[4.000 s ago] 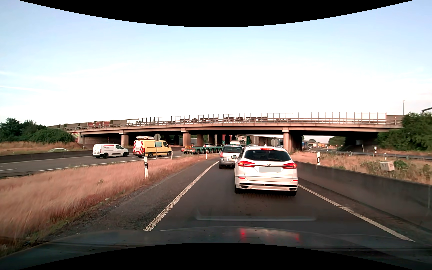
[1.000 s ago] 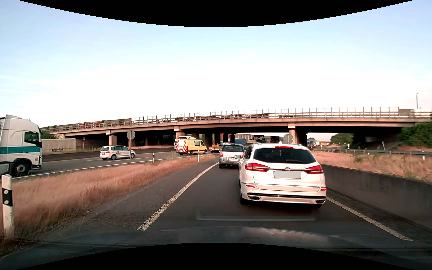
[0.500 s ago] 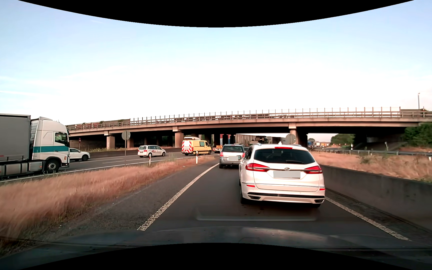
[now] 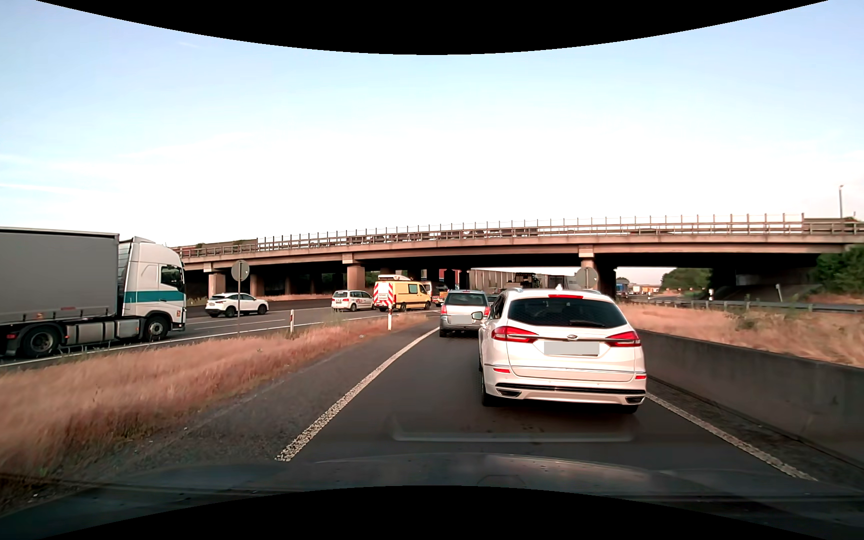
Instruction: Follow the waypoints while adhering to traffic rules and regulations
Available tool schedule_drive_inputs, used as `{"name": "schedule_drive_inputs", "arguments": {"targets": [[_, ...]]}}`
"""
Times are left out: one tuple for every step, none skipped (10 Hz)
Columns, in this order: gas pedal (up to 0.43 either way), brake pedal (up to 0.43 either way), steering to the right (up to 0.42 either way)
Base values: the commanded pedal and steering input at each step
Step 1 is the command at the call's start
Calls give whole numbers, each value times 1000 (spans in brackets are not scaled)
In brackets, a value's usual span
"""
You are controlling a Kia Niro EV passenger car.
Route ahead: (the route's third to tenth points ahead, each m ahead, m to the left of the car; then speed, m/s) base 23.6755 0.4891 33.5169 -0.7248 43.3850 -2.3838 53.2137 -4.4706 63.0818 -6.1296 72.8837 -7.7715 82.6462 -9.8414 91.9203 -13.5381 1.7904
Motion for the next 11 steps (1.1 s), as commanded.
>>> {"name": "schedule_drive_inputs", "arguments": {"targets": [[0,0,5],[0,0,5],[0,0,5],[0,0,5],[0,0,5],[0,0,5],[0,0,5],[0,0,5],[0,6,5],[0,6,5],[0,24,5]]}}
